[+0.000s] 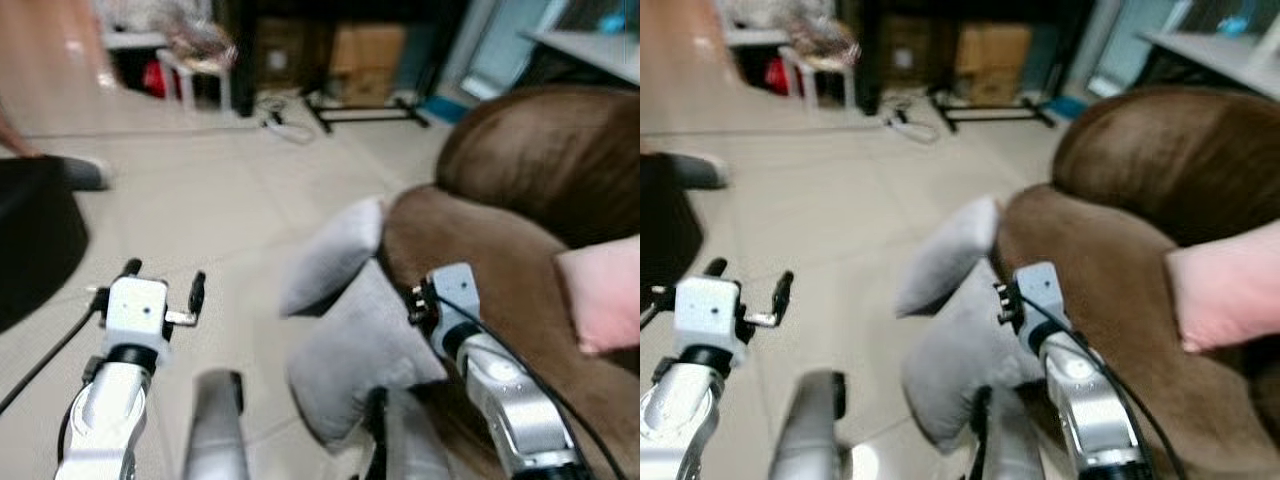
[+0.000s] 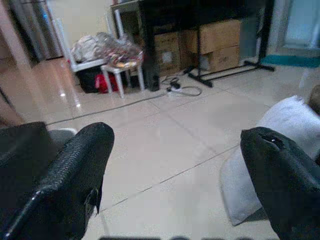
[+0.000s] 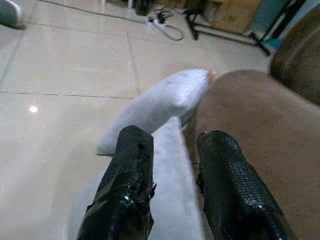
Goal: Move the pillow to the sofa from floor
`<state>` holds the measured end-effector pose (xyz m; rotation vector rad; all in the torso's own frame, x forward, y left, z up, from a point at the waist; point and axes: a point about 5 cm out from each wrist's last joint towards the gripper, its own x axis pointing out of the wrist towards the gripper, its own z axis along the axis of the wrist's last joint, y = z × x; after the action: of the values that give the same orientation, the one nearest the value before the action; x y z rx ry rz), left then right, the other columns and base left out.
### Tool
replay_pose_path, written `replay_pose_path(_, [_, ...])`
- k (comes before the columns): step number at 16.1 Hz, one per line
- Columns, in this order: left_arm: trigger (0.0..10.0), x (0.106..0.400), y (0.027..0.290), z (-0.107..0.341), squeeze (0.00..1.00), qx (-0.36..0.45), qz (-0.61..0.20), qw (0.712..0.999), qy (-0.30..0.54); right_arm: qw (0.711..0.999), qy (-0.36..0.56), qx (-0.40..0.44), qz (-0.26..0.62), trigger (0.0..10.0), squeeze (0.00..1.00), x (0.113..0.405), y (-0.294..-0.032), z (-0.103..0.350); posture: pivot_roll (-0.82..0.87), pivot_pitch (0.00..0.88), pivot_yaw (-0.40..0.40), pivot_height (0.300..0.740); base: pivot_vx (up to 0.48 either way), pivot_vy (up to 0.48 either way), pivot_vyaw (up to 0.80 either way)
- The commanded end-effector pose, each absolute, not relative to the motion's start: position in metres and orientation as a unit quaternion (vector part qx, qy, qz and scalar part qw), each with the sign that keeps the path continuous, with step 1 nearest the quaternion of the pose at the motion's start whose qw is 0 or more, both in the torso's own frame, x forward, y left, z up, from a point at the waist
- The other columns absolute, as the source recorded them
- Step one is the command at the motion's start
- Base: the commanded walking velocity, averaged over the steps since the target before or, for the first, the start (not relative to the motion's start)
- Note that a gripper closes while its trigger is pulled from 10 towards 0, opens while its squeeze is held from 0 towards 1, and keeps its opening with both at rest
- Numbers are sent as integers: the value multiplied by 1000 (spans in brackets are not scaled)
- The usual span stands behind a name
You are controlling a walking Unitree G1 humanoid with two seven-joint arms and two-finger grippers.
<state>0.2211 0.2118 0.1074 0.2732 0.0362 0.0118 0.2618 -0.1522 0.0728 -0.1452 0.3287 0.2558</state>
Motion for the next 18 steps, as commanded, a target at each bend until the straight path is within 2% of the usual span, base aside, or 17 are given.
replay_pose_path(1, [10000,225,205,110,0,134,-6,991,8,977,153,-85,118,10000,0,266,-158,78,72,0,-126,555,0,0,0])
replay_pose_path(16, [10000,225,205,110,0,134,-6,991,8,977,153,-85,118,10000,0,266,-158,78,72,0,-126,555,0,0,0])
replay_pose_path(18, [10000,222,212,106,0,131,-3,991,21,966,180,-105,152,10000,0,268,-160,66,54,0,-114,540,0,0,0])
